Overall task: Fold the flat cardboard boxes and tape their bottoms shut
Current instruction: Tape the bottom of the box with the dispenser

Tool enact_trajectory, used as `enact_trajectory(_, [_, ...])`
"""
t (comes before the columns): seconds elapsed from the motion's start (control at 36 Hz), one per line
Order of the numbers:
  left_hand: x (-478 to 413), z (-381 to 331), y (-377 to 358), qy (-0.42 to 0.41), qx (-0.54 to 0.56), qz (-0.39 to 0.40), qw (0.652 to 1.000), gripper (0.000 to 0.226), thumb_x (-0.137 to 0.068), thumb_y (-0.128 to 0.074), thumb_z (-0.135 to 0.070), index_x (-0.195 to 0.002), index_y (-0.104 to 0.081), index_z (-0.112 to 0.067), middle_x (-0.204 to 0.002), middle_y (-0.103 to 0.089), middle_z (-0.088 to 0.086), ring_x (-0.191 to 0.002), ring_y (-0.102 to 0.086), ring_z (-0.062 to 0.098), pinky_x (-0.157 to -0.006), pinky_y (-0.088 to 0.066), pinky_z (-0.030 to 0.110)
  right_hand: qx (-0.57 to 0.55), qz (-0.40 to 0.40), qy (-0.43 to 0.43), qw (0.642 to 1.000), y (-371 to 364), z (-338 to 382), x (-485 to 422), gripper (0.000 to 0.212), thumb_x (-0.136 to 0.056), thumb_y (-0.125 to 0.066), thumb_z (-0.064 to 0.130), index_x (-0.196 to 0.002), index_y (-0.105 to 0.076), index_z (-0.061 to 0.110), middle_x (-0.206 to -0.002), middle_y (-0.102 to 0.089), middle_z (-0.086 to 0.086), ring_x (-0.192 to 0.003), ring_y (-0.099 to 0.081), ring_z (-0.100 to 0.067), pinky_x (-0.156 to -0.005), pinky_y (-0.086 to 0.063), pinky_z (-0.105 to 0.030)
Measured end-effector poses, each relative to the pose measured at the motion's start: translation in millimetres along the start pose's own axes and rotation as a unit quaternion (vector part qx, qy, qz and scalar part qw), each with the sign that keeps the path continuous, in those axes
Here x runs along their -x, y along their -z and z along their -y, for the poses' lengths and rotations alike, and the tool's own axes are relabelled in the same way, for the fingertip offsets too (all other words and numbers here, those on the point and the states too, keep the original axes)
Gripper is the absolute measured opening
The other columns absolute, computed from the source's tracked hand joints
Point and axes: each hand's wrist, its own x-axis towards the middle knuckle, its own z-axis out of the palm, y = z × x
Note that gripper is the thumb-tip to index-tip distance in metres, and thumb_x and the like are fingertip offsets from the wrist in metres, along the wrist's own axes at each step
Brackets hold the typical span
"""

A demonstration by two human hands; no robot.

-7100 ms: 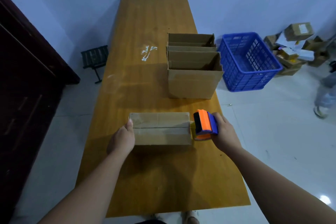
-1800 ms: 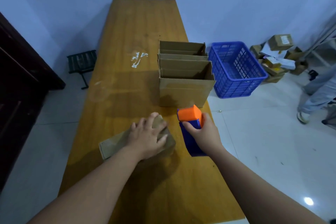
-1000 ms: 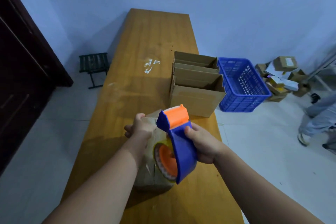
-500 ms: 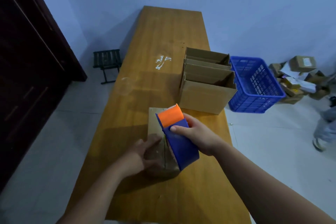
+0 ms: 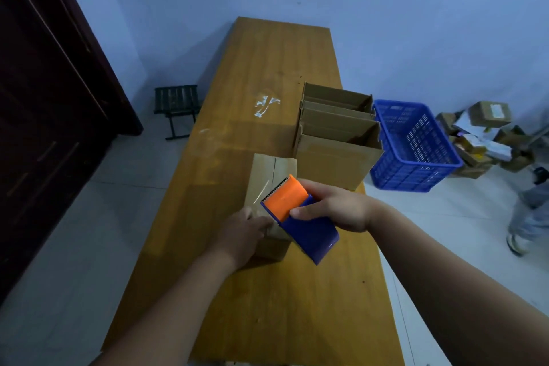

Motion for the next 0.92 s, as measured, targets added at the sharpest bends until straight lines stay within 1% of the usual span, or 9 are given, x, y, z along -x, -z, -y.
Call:
enact_trajectory(0.08, [-7.7, -9.5, 1.9, 0.038, -0.018, 0.000, 0.999, 0.018, -0.095, -0.044, -0.018, -0.102, -0.060, -0.022, -0.113, -0.053, 0.002, -0.110, -0.050, 0.024, -0.094, -0.037, 0.035, 0.007, 0.016, -0.017, 1.000, 4.2, -0.2, -1.0, 0.055, -0.079, -0.066, 0.030, -0.129, -0.044, 0.026, -0.118, -0.060, -0.007, -0.102, -0.062, -0.024, -0.083, -0.051, -0.035])
enact_trajectory(0.17, [-9.5, -8.3, 7.4, 0.110, 0.231, 0.055, 0.965, 0.022, -0.095, -0.046, -0.018, -0.078, -0.053, -0.030, -0.101, -0.054, 0.001, -0.107, -0.053, 0.027, -0.097, -0.039, 0.040, 0.019, 0.019, -0.018, 0.999, 7.1, 2.8, -3.2, 0.057, -0.077, -0.064, 0.030, -0.130, -0.044, 0.023, -0.119, -0.060, -0.008, -0.102, -0.061, -0.024, -0.086, -0.051, -0.036])
enact_trajectory(0.25, [-8.3, -11.0, 15.6, 0.188, 0.478, 0.035, 0.857, 0.024, -0.096, -0.046, -0.021, -0.079, -0.062, -0.027, -0.102, -0.061, 0.003, -0.110, -0.051, 0.025, -0.100, -0.034, 0.037, 0.037, 0.029, -0.023, 0.999, 9.9, 7.8, -5.2, 0.056, -0.077, -0.064, 0.030, -0.129, -0.044, 0.024, -0.119, -0.060, -0.008, -0.102, -0.061, -0.024, -0.087, -0.050, -0.037])
enact_trajectory(0.31, [-9.2, -9.3, 19.0, 0.218, 0.535, 0.019, 0.816, 0.044, -0.098, -0.032, -0.049, -0.083, -0.065, -0.025, -0.108, -0.059, 0.000, -0.109, -0.044, 0.016, -0.104, -0.024, 0.036, 0.041, 0.040, -0.033, 0.998, 11.4, 10.5, -6.7, 0.057, -0.077, -0.064, 0.031, -0.130, -0.044, 0.023, -0.120, -0.059, -0.009, -0.103, -0.060, -0.025, -0.089, -0.050, -0.039])
enact_trajectory(0.42, [-9.9, 4.8, 15.6, 0.176, 0.598, 0.066, 0.779, 0.100, -0.054, -0.026, -0.097, -0.108, -0.065, -0.023, -0.125, -0.058, 0.001, -0.119, -0.045, 0.017, -0.100, -0.030, 0.033, 0.077, 0.046, -0.067, 0.994, 9.5, 17.9, -10.9, 0.061, -0.077, -0.064, 0.035, -0.132, -0.042, 0.024, -0.121, -0.058, -0.008, -0.107, -0.059, -0.028, -0.093, -0.048, -0.041])
enact_trajectory(0.53, [-11.7, 8.5, 18.0, 0.151, 0.605, 0.053, 0.780, 0.118, -0.031, -0.047, -0.098, -0.116, -0.060, -0.016, -0.120, -0.061, 0.011, -0.113, -0.053, 0.023, -0.078, -0.038, 0.028, 0.123, 0.054, -0.094, 0.987, 4.6, 25.6, -18.9, 0.046, -0.089, -0.063, 0.026, -0.130, -0.043, 0.022, -0.122, -0.056, -0.008, -0.109, -0.056, -0.030, -0.093, -0.046, -0.041])
enact_trajectory(0.64, [-12.1, 11.6, 18.1, 0.146, 0.629, 0.019, 0.764, 0.089, -0.035, -0.077, -0.075, -0.105, -0.062, -0.022, -0.106, -0.067, 0.002, -0.103, -0.057, 0.020, -0.079, -0.041, 0.030, 0.118, 0.053, -0.105, 0.986, 4.7, 30.6, -26.4, 0.044, -0.091, -0.061, 0.026, -0.131, -0.044, 0.022, -0.121, -0.058, -0.008, -0.108, -0.058, -0.029, -0.092, -0.048, -0.041])
enact_trajectory(0.75, [-7.0, 9.7, 18.0, 0.152, 0.649, -0.013, 0.745, 0.004, -0.088, -0.059, -0.018, -0.088, -0.062, -0.015, -0.081, -0.068, 0.002, -0.086, -0.058, 0.021, -0.075, -0.043, 0.031, 0.115, 0.042, -0.108, 0.987, 4.4, 33.4, -33.6, 0.045, -0.091, -0.061, 0.030, -0.132, -0.044, 0.023, -0.120, -0.059, -0.005, -0.105, -0.059, -0.025, -0.088, -0.050, -0.036])
enact_trajectory(0.92, [-9.0, 7.2, 16.6, 0.247, 0.620, -0.018, 0.744, 0.019, -0.093, -0.049, -0.007, -0.078, -0.057, -0.014, -0.065, -0.058, 0.002, -0.060, -0.053, 0.012, -0.058, -0.036, 0.025, 0.157, 0.009, -0.103, 0.982, 3.2, 32.5, -38.4, 0.043, -0.090, -0.059, 0.035, -0.130, -0.047, 0.024, -0.117, -0.060, -0.005, -0.104, -0.059, -0.025, -0.095, -0.047, -0.042])
